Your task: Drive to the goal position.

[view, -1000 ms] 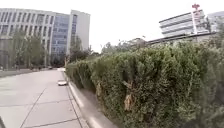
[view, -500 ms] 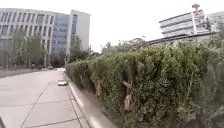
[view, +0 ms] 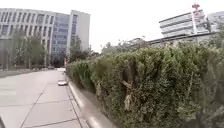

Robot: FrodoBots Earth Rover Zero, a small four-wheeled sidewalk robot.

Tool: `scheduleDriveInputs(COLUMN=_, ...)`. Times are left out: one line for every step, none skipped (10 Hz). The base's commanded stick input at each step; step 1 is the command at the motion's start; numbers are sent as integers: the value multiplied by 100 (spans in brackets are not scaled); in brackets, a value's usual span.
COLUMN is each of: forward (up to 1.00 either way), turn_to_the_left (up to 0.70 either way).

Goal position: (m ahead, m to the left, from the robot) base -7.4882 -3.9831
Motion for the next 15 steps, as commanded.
scheduleDriveInputs(forward=5, turn_to_the_left=0)
scheduleDriveInputs(forward=5, turn_to_the_left=0)
scheduleDriveInputs(forward=5, turn_to_the_left=0)
scheduleDriveInputs(forward=5, turn_to_the_left=0)
scheduleDriveInputs(forward=5, turn_to_the_left=0)
scheduleDriveInputs(forward=5, turn_to_the_left=0)
scheduleDriveInputs(forward=5, turn_to_the_left=0)
scheduleDriveInputs(forward=5, turn_to_the_left=0)
scheduleDriveInputs(forward=5, turn_to_the_left=0)
scheduleDriveInputs(forward=5, turn_to_the_left=0)
scheduleDriveInputs(forward=5, turn_to_the_left=0)
scheduleDriveInputs(forward=5, turn_to_the_left=0)
scheduleDriveInputs(forward=5, turn_to_the_left=0)
scheduleDriveInputs(forward=5, turn_to_the_left=0)
scheduleDriveInputs(forward=5, turn_to_the_left=0)
